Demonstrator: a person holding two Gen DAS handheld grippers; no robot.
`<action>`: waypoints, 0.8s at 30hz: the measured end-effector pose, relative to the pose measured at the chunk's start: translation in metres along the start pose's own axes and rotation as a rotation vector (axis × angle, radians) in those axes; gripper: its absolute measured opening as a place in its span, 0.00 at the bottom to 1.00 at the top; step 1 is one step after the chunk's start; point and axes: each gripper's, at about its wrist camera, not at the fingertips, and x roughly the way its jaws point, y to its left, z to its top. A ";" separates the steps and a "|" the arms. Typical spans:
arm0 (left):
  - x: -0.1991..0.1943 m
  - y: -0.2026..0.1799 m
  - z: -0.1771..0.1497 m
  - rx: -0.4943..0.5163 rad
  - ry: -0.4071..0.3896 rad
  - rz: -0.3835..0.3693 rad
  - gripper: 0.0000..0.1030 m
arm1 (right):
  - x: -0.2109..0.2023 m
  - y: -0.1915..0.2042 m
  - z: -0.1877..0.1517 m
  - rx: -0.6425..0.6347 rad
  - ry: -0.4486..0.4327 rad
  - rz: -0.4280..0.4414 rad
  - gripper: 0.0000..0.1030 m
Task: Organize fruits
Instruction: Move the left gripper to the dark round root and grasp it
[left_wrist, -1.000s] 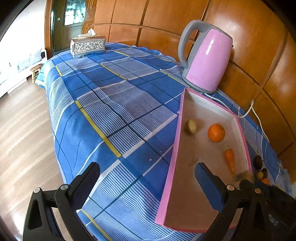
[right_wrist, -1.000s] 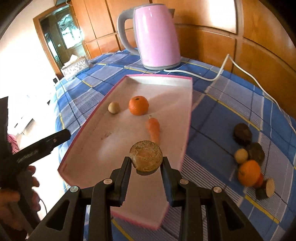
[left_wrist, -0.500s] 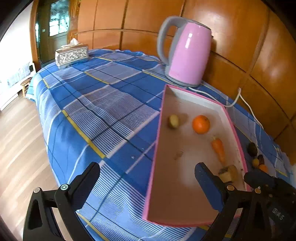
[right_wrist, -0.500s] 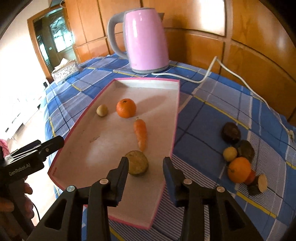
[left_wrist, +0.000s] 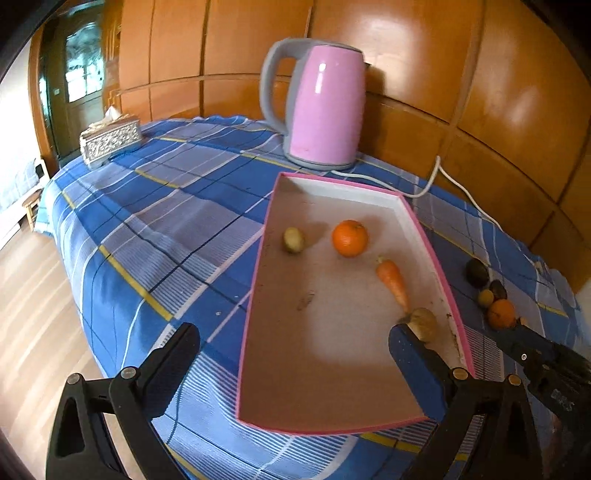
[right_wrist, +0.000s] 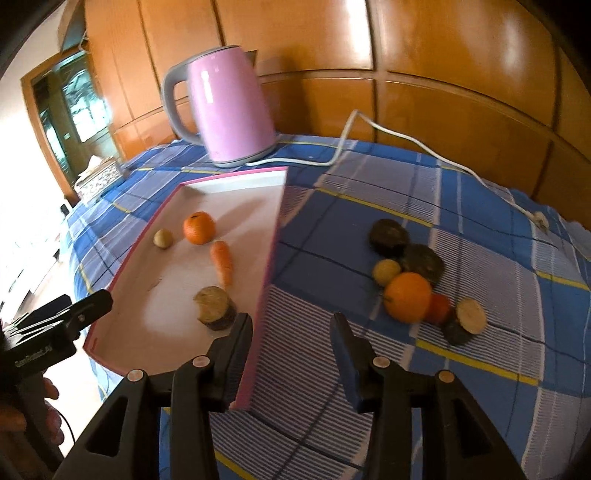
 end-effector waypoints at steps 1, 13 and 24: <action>-0.001 -0.002 0.000 0.007 -0.002 -0.003 1.00 | -0.002 -0.003 -0.001 0.007 -0.003 -0.006 0.43; 0.000 -0.039 -0.002 0.132 0.001 -0.068 1.00 | -0.015 -0.068 -0.023 0.155 0.000 -0.148 0.43; 0.003 -0.097 0.021 0.289 0.036 -0.203 1.00 | -0.024 -0.119 -0.051 0.254 0.026 -0.249 0.43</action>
